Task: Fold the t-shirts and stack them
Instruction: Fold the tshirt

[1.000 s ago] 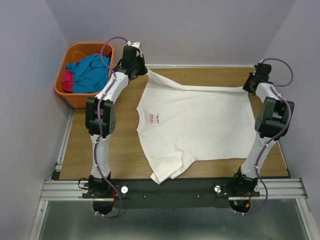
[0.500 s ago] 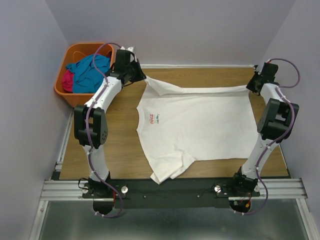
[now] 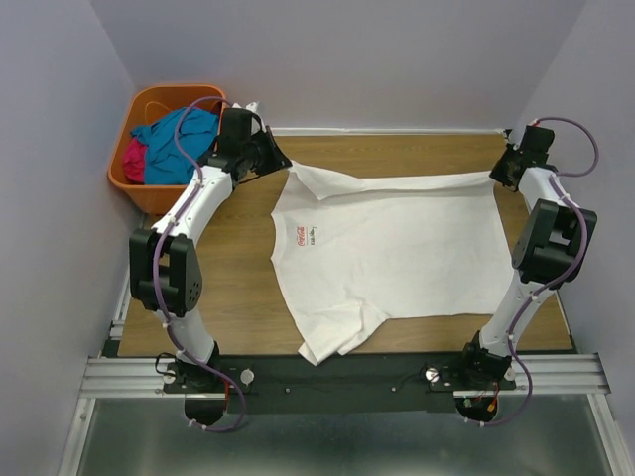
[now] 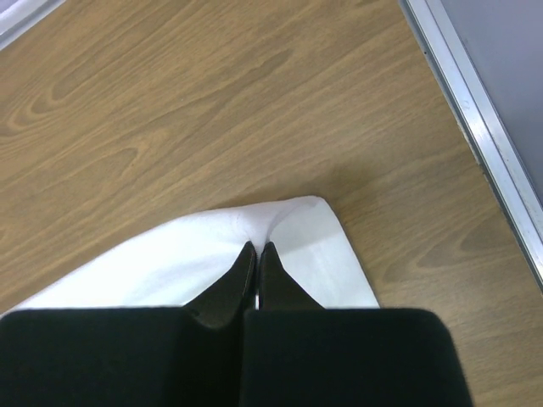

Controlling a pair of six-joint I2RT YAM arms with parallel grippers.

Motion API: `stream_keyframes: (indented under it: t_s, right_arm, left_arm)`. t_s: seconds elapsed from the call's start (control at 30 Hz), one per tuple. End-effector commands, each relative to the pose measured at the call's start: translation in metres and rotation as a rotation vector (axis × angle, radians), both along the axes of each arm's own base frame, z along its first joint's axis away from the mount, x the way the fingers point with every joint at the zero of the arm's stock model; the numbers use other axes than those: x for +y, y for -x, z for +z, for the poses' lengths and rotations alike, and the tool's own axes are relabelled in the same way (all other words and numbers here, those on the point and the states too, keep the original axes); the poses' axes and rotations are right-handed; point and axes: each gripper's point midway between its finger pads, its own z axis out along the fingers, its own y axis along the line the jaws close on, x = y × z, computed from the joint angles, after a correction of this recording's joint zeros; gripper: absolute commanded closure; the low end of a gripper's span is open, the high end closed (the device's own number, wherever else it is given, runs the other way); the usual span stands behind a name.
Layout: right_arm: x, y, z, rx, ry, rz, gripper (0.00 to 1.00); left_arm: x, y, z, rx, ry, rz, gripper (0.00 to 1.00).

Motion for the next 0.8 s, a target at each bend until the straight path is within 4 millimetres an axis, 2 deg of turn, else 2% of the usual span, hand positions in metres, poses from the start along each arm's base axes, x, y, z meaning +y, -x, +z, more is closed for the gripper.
stream_keyframes:
  t_s: [0.0,0.07,0.27,0.3,0.33,0.6,0.77]
  right_arm:
    - [-0.008,0.016,0.006,0.023,0.027,-0.023,1.0]
    - [-0.009,0.019,0.005,0.029,0.029,-0.034,1.0]
    - [-0.009,0.032,-0.002,0.051,0.019,-0.066,1.0]
    - [-0.009,0.033,-0.005,0.059,0.015,-0.067,1.0]
    - [-0.009,0.035,-0.008,0.067,0.013,-0.068,1.0]
    - [-0.014,0.045,-0.018,0.098,0.026,-0.113,1.0]
    - [-0.016,0.05,-0.018,0.103,0.026,-0.139,1.0]
  left_arm:
    - [-0.012,0.031,0.026,-0.012,0.056,-0.044,1.0]
    - [-0.016,0.042,0.015,0.022,0.061,-0.048,1.0]
    - [-0.023,0.072,0.01,0.041,0.099,-0.044,1.0]
    - [-0.021,0.078,0.001,0.064,0.102,-0.04,1.0]
    - [-0.021,0.08,0.006,0.056,0.118,-0.034,1.0]
    - [-0.034,0.113,-0.003,0.103,0.149,-0.092,1.0]
    - [-0.029,0.116,-0.019,0.121,0.122,-0.073,1.0]
